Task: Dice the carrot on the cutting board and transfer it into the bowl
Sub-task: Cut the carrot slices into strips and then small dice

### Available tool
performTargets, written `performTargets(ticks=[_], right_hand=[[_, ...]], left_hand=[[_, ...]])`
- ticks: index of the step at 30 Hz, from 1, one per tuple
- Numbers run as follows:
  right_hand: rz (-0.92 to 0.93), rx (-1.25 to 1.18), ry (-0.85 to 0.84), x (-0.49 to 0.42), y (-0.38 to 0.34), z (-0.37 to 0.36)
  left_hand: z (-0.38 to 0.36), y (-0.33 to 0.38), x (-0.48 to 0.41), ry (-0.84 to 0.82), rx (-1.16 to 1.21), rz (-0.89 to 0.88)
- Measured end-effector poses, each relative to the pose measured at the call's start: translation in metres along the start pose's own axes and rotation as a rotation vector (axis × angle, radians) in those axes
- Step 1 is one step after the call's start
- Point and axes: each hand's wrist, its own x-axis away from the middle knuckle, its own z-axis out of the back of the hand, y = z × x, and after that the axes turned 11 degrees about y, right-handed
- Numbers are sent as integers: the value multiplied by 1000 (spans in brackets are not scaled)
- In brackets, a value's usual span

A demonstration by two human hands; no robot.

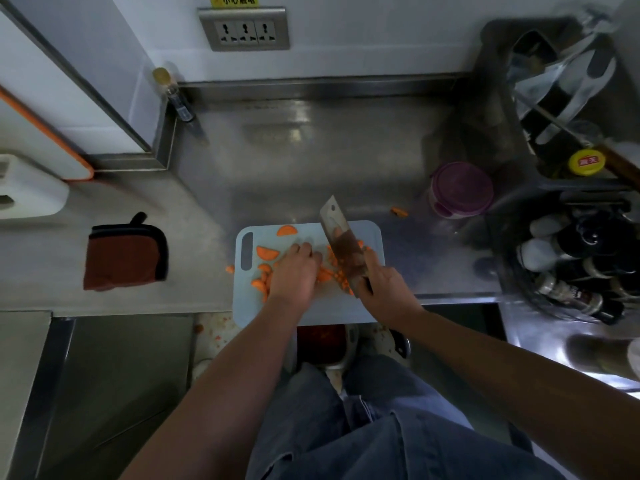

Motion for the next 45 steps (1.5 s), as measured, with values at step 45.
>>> performTargets(ticks=[45], right_hand=[[5,206,-202,10,-23,-20]], left_hand=[[-1,16,12,65,37,307]])
